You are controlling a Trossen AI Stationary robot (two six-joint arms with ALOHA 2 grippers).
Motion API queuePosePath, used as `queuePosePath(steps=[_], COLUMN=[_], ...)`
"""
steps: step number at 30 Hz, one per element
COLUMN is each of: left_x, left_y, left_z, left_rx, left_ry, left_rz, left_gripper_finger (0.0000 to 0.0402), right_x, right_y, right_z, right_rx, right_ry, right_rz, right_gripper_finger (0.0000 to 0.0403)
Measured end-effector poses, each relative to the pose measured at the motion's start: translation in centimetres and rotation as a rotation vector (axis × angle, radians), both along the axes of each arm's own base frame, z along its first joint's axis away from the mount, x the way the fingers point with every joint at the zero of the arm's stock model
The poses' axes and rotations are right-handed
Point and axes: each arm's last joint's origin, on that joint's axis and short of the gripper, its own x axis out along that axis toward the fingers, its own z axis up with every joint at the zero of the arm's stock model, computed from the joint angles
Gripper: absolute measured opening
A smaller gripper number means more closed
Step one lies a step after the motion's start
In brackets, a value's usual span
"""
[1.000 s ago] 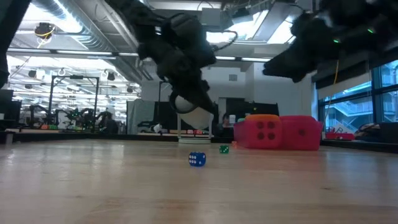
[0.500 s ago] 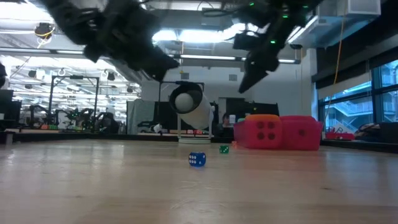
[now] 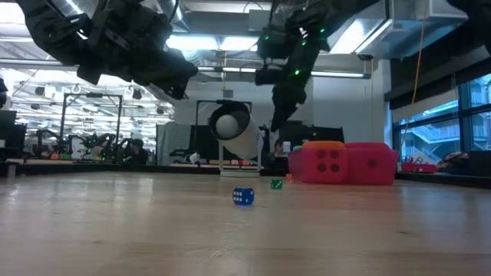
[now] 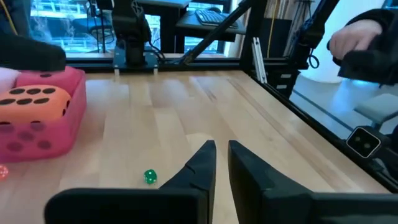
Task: Pick & Place Dice
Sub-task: Move the small orange dice to the middle of the table
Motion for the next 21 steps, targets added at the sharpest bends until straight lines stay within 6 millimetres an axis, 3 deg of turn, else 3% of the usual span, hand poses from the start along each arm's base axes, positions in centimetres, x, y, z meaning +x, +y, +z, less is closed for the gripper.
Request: queuePosePath(steps=[21], left_x=[0.0], left_y=[-0.1], left_z=[0.0], left_rx=[-0.012], left_ry=[0.005], left_rz=[-0.005], left_gripper_finger=[0.0029], right_x=[0.7], right_y=[-0.5], right_z=[-5.5], right_rx=[0.011], right_ry=[0.223], right_rz=[-0.028], right_gripper_finger=[0.0002])
